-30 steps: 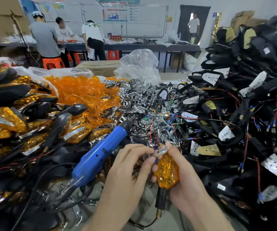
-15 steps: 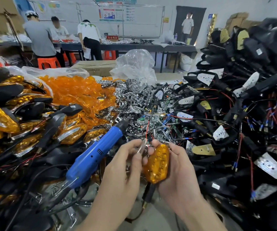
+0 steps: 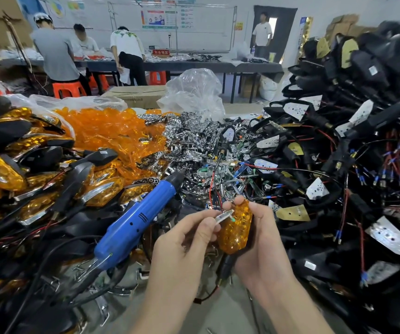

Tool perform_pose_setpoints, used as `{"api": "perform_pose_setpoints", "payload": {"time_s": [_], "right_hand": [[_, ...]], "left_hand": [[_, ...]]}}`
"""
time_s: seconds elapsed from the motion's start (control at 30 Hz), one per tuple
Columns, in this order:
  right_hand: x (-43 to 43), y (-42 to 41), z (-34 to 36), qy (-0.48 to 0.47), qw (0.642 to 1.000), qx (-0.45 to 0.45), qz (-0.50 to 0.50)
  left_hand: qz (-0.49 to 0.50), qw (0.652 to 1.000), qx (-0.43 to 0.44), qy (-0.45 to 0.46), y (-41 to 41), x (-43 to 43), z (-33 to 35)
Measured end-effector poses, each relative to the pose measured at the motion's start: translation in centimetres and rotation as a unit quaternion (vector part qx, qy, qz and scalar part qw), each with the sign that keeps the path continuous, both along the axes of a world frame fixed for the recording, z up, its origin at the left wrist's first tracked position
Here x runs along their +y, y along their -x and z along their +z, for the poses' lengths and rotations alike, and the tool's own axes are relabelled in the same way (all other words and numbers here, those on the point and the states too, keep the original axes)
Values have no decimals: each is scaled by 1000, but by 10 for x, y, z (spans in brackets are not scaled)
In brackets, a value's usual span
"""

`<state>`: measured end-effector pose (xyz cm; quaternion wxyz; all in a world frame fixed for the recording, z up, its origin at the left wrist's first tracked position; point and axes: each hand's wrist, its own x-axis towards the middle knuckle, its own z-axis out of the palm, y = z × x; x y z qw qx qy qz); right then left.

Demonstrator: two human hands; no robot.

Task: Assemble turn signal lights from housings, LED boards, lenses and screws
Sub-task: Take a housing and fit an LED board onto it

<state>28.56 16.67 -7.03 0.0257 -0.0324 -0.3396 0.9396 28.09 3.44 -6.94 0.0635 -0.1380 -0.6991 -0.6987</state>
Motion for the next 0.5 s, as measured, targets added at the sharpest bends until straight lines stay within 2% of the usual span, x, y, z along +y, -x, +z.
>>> {"api": "perform_pose_setpoints", "payload": {"time_s": [0.2,0.33,0.5], "right_hand": [[-3,-2,0,-1,1000,8,-3],[-2,-2,-1,-4,1000,19,0],[-2,-1,-5,-41,999,9,-25]], "left_hand": [[67,997,21,17,-5,4,1],[103,988,85,81,-9,6,5],[124,959,181,178,-14,8,4]]}}
